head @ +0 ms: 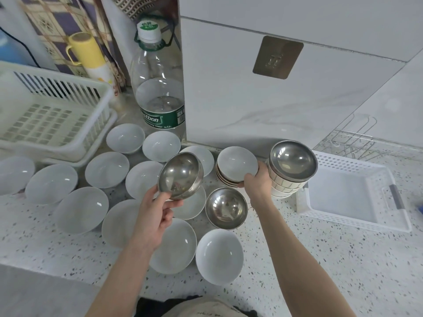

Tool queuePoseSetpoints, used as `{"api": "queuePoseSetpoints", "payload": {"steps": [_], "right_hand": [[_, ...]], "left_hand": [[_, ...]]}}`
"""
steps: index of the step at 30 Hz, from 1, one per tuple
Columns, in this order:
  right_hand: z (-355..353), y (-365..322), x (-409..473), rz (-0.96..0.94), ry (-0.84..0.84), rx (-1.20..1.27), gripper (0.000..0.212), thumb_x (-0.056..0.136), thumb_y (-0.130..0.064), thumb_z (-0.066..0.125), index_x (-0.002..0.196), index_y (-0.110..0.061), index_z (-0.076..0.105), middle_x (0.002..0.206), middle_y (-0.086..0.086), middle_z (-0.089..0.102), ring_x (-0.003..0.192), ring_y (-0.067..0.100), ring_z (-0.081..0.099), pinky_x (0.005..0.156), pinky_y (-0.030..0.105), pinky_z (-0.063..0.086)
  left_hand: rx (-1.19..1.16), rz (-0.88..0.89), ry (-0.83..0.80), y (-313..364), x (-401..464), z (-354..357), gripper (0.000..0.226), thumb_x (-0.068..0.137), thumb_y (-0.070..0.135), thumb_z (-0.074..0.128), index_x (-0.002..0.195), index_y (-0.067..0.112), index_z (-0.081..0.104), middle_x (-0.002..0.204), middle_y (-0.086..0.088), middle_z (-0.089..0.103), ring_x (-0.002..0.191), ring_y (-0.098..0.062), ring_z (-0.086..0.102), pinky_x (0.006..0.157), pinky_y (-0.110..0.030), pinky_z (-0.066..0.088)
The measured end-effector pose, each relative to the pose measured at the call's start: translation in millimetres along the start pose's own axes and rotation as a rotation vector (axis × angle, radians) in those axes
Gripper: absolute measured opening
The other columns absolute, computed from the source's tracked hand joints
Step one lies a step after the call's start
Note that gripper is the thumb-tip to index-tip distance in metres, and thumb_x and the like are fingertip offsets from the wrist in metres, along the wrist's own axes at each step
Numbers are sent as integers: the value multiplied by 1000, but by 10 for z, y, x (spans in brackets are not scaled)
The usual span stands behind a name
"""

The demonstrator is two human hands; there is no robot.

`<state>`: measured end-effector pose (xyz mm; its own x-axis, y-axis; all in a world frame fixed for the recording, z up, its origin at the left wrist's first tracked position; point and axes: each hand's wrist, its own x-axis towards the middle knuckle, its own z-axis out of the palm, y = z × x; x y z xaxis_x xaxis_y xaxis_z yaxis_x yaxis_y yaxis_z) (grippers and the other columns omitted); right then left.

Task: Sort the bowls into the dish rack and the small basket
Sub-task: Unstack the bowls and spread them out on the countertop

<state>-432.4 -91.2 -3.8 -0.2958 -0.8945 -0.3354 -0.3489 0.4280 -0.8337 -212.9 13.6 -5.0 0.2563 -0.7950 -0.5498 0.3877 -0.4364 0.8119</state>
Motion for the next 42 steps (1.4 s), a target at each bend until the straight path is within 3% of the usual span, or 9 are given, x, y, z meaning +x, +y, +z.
{"api": "queuePoseSetpoints", "payload": {"steps": [4, 10, 14, 16, 19, 24, 31, 36, 42], "right_hand": [[-11, -32, -106, -18, -14, 82, 60, 80, 2, 39, 136, -21, 45, 119, 1, 54, 91, 28, 67, 57, 17, 51], [-26, 7, -487, -144, -22, 150, 64, 81, 0, 39, 138, -30, 40, 118, -1, 60, 84, 29, 69, 71, 42, 58], [-164, 264, -835, -147, -26, 270, 61, 87, -2, 43, 137, -36, 39, 85, -7, 71, 65, 11, 70, 52, 16, 51], [-262, 430, -996, -114, 4, 290, 61, 88, -3, 45, 135, -42, 41, 79, -9, 73, 62, 8, 68, 58, 20, 50], [-448, 720, -1183, -24, 54, 324, 60, 89, -3, 47, 121, -54, 46, 84, 5, 72, 58, 8, 65, 61, 28, 48], [-754, 1158, -1390, 95, 132, 235, 61, 89, -4, 48, 136, -42, 41, 77, 10, 70, 60, 7, 66, 57, 23, 47], [-1007, 1504, -1508, 111, 93, 55, 59, 92, -4, 44, 142, -34, 37, 69, 7, 70, 57, 5, 65, 53, 23, 45], [-1069, 1593, -1479, 90, 19, -43, 59, 93, -5, 43, 144, -32, 36, 60, 4, 68, 54, 1, 63, 41, 13, 42], [-1052, 1637, -1417, 55, -56, -66, 57, 93, -6, 44, 142, -34, 37, 58, 7, 68, 54, 8, 62, 44, 14, 45]], "left_hand": [[-17, 21, 8, -30, -66, -70, 32, 97, 23, 57, 125, 8, 58, 77, -10, 72, 45, -5, 53, 33, -17, 20], [-42, 43, 27, -118, -193, -181, 27, 96, 24, 57, 120, 13, 60, 78, -10, 73, 50, -6, 55, 34, -18, 21], [1, 54, 10, -199, -278, -225, 29, 94, 29, 59, 121, 17, 60, 82, -11, 73, 51, -10, 45, 34, -19, 23], [25, 61, -9, -247, -316, -220, 30, 94, 29, 59, 121, 17, 59, 84, -12, 74, 55, -12, 49, 34, -18, 24], [45, 78, -31, -323, -385, -163, 29, 94, 27, 60, 122, 17, 59, 87, -12, 76, 68, -16, 59, 33, -18, 25], [62, 63, -63, -454, -439, -31, 36, 92, 21, 63, 127, 23, 54, 87, -16, 76, 81, -28, 46, 34, -19, 24], [104, 29, -123, -659, -475, 265, 43, 92, 14, 60, 132, 25, 49, 85, -21, 75, 46, -10, 45, 34, -18, 27], [141, 10, -133, -752, -518, 410, 44, 92, 17, 62, 132, 25, 46, 84, -17, 76, 43, -10, 38, 35, -17, 29], [166, 19, -113, -736, -524, 474, 47, 92, 18, 63, 134, 28, 45, 83, -15, 76, 41, -9, 37, 35, -17, 30]]}}
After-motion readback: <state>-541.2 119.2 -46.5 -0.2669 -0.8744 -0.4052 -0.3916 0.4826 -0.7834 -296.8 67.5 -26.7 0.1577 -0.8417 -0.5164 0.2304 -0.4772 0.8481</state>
